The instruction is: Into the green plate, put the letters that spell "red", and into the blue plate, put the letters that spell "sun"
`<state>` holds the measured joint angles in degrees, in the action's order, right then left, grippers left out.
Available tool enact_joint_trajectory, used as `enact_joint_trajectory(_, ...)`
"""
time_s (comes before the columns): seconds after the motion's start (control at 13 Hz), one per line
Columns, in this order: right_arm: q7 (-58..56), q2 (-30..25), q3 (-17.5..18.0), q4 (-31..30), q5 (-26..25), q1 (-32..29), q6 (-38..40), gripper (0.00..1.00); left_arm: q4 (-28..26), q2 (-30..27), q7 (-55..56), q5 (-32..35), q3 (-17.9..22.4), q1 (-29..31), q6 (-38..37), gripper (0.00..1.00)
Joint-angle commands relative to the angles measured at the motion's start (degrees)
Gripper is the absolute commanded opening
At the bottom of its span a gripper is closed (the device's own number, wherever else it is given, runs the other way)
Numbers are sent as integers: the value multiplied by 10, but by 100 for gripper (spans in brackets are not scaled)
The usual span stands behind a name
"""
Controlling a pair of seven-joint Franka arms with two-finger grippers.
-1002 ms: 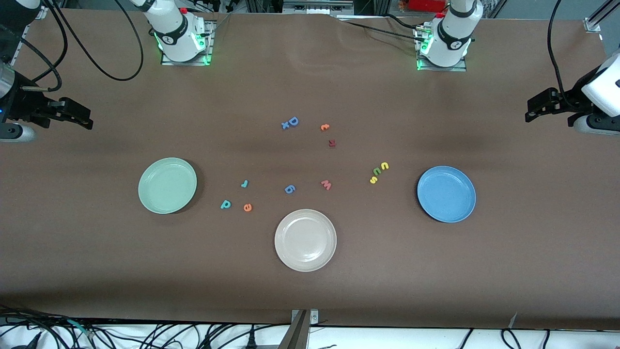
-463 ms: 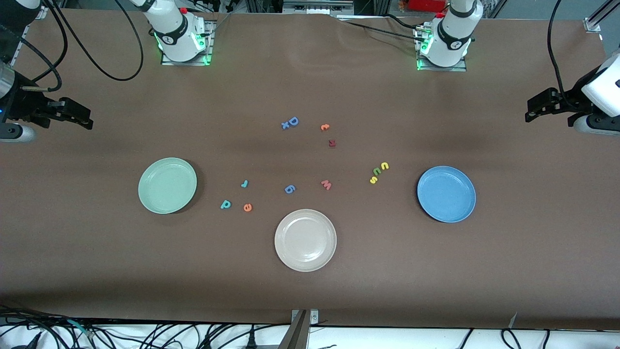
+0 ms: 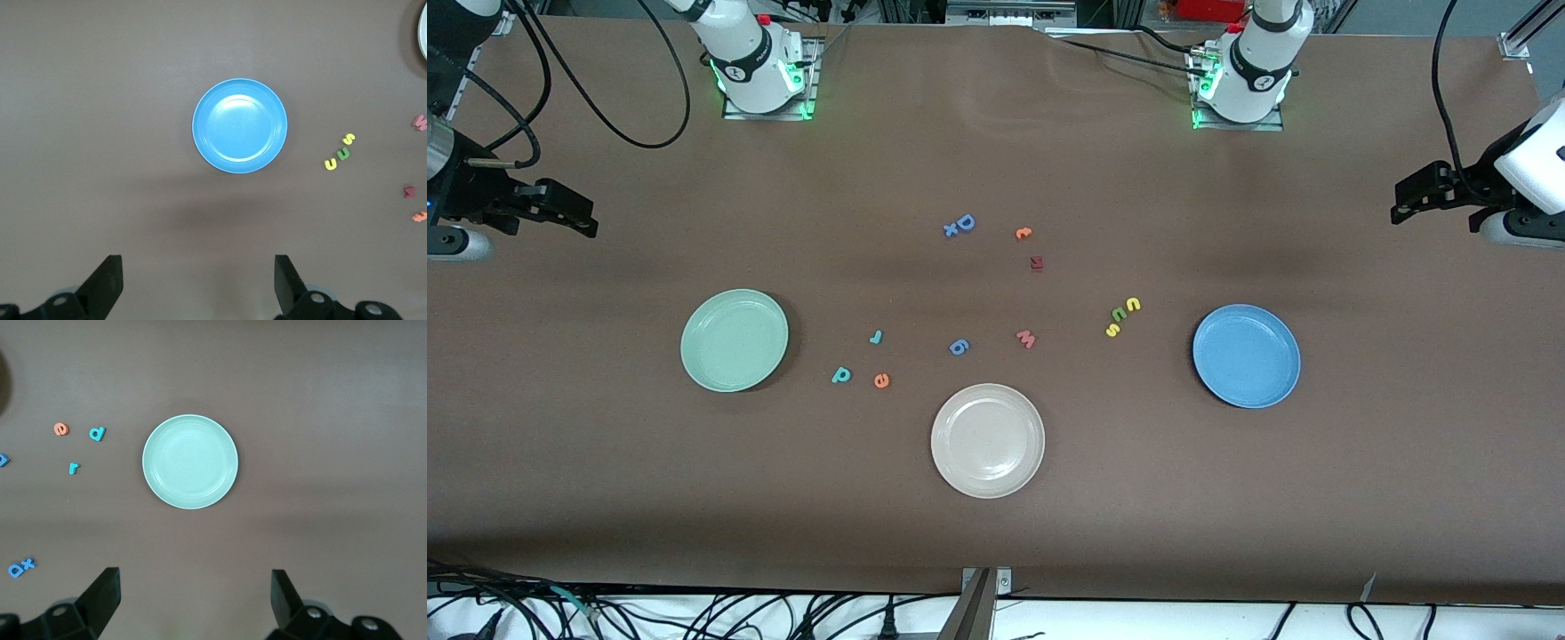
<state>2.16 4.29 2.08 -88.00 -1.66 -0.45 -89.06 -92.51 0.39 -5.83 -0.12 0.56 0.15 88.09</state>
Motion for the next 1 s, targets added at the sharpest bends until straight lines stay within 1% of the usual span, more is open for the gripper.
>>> enact_joint_trajectory(0.0,2,5,0,13,-2,0,4,100,9,3,-3,-11,0,4,-9,100)
enact_joint_trajectory(0.93,2,5,0,13,-2,0,5,100,11,6,-1,-3,0,2,-9,100)
